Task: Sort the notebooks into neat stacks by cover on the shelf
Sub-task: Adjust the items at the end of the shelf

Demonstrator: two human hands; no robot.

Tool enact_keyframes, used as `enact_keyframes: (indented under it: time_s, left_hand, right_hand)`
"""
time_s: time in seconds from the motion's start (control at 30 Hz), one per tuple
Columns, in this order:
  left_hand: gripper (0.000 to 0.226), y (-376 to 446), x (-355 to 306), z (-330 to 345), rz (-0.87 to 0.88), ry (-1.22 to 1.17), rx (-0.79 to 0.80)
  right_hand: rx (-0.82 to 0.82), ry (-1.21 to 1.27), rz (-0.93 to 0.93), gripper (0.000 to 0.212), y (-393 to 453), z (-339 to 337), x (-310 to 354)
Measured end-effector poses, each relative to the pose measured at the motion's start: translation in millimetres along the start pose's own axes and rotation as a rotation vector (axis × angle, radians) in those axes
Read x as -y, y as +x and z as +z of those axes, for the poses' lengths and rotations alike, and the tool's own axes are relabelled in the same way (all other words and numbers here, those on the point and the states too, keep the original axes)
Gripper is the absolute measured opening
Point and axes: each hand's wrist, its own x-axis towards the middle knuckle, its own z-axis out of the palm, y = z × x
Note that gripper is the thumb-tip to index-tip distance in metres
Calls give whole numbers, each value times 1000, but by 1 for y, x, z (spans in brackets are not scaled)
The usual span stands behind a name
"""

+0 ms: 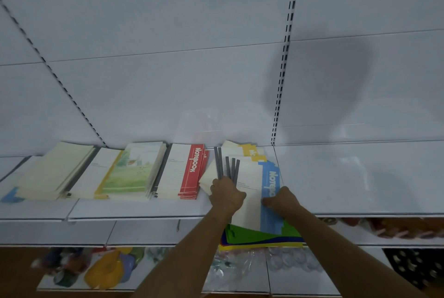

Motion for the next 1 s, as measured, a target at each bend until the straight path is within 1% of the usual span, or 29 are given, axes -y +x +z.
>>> enact_keyframes:
  time_s: [0.1,0.2,0.4,0.43,0.53,0.6,0.63,0.7,0.77,0.87,0.93,1.0]
  left_hand:
    - [51,5,4,-1,-5,-132,19]
    - [50,6,7,-4,-32,-238,26]
    - [35,11,12,-13,-28,-476,-65]
    - [32,12,12,-14,-29,-512,-76]
    - [27,8,10,-19,-19,-566,-100]
    - [25,6,10,-23,-33,-630,-120]
    - [23,5,10,-25,-35,-660,-130]
    - [22,2,13,-31,-33,-692,-164]
    - [19,-1,21,-39,-40,-700,-225]
    - [16,-10,39,-58,-64,-693,-364]
    - [16,-19,55,-69,-121,-683,-448]
    - [20,-32,75,-78,-186,-684,-527]
  right_hand:
    - [-13,-55,-56,51,-2,0,1]
    - [-63,-80,-142,48,-7,2,8]
    - [-170,-90,-276,50,-12,11,24]
    - [-201,-111,-277,53,-12,11,26]
    - [-324,-288,-274,61,-12,10,33]
    - [-359,-313,-321,61,-13,9,39]
    - [-340,-277,-355,56,-13,9,42]
    - [-217,-97,-400,44,-17,11,51]
    - [-111,33,-403,40,-21,18,59]
    - [-33,31,-455,31,-30,38,73]
    - [33,-15,-498,24,-40,55,81]
    - [94,-62,-563,25,-52,73,88]
